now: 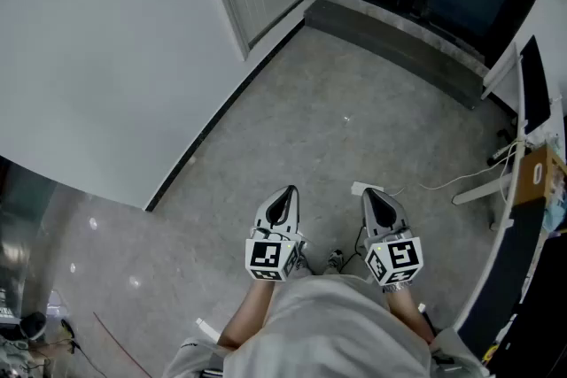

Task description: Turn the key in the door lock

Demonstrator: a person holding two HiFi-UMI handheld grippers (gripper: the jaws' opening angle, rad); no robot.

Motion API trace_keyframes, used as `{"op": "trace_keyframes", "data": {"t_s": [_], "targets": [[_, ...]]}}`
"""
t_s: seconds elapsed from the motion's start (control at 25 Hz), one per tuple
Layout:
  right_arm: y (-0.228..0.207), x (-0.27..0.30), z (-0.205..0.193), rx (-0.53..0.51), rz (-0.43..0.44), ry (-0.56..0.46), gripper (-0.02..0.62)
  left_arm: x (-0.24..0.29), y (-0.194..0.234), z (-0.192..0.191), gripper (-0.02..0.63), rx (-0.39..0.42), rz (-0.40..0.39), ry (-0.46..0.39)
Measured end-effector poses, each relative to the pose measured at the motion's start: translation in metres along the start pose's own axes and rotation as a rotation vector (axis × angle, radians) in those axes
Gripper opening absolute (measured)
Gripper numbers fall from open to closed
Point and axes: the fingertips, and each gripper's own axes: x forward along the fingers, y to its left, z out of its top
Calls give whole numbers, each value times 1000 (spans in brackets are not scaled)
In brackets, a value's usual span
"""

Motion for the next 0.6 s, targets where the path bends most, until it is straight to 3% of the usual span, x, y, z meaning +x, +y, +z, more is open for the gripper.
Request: {"op": "trace_keyframes", "data": {"t_s": [0.6], "targets": [[38, 31, 6, -29, 78, -12, -11, -21, 34, 10, 9, 12, 35, -37]]}}
